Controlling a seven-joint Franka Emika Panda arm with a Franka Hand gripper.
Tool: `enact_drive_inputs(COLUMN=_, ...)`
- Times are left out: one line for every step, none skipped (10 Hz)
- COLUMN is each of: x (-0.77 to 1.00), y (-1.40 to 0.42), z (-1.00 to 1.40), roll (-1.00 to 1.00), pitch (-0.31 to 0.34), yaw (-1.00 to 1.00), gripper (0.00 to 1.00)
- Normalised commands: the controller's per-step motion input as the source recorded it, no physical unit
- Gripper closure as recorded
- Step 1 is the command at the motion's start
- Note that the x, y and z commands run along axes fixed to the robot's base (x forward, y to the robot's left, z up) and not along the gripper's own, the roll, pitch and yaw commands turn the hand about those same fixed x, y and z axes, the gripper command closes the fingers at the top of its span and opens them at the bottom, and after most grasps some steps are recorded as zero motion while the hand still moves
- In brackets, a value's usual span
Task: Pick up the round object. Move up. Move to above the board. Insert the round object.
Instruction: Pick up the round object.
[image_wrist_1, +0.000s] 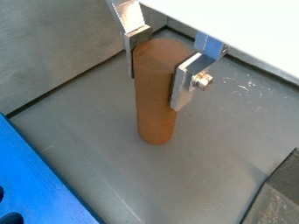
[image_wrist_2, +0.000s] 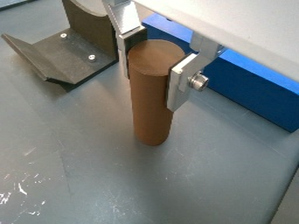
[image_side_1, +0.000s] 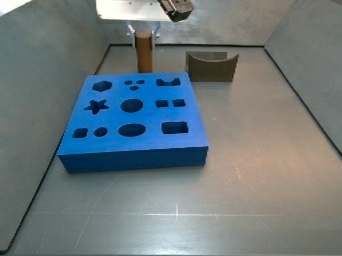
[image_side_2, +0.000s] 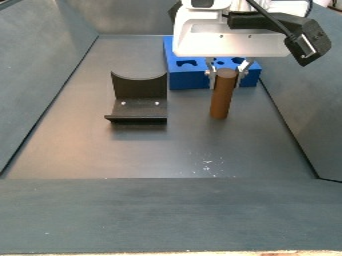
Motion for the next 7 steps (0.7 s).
enact_drive_inputs(x=0.00, y=0.00, z=0.00, roll=0.02, pitch=0.000, yaw=0.00, gripper=1.00)
enact_drive_inputs(x=0.00, y=0.03, z=0.00, roll=0.05, pitch=0.000, yaw=0.00, gripper=1.00)
enact_drive_inputs(x=0.00, y=0.00, z=0.00, roll=0.00, pitch=0.000, yaw=0.00, gripper=1.00)
enact_drive_inputs(x=0.00, y=0.00, z=0.00, roll=0.00, pitch=0.000, yaw=0.00, gripper=1.00)
enact_drive_inputs(x=0.00, y=0.00, z=0.00, roll=0.00, pitch=0.000, yaw=0.00, gripper=1.00)
enact_drive_inputs(x=0.00, y=0.00, z=0.00, roll=0.00, pitch=0.000, yaw=0.00, gripper=1.00)
enact_drive_inputs(x=0.00, y=0.00, z=0.00, roll=0.00, pitch=0.000, yaw=0.00, gripper=1.00)
